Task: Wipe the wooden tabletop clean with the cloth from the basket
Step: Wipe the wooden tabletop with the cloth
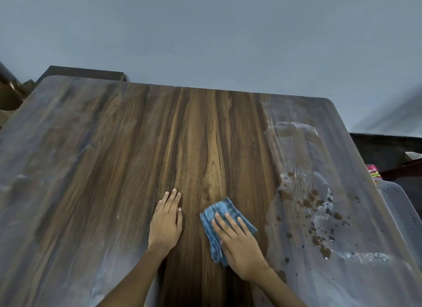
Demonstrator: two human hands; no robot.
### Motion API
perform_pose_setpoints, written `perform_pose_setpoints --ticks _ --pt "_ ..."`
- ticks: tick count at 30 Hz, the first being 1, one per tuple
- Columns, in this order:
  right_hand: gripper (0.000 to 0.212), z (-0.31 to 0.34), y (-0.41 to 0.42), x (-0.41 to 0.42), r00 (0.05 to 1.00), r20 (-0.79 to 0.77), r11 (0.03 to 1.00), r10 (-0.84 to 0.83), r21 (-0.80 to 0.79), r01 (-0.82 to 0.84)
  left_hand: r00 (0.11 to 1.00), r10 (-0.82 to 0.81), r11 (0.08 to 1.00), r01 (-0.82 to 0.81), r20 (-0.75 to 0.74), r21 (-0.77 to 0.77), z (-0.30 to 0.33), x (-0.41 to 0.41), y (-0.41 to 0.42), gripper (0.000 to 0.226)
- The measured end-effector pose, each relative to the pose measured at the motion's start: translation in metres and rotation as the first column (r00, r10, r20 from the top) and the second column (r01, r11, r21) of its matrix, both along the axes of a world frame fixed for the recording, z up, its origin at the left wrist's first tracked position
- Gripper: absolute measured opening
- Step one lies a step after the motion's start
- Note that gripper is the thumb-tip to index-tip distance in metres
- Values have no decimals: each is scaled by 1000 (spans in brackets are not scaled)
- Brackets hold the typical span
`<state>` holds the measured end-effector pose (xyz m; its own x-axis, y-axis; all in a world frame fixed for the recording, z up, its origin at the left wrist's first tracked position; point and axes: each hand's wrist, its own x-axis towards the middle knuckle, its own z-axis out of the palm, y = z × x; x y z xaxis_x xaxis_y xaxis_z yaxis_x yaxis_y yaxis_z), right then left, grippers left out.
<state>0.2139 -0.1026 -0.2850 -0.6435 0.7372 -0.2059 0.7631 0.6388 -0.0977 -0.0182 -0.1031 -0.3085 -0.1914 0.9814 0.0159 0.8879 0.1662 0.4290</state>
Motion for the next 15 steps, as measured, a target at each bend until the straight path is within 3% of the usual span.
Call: perform_pose_setpoints --ticks 3,6,11,15 --pt "69 6 -3 38 1000 -9 1000 -22 10 22 1000 -8 1000 8 6 -7 0 0 -5 62" --pt "55 6 30 55 966 -30 967 -255 -5 255 1000 -18 1000 18 -2 -16 -1 -1 -12 63" --pt "54 5 94 5 847 -46 848 -530 -20 529 1000 -8 1000 8 -8 -16 0 0 -23 62" --pt "53 12 93 -41 876 -23 875 -482 -68 480 1000 -5 1000 5 2 -12 1 2 -27 62"
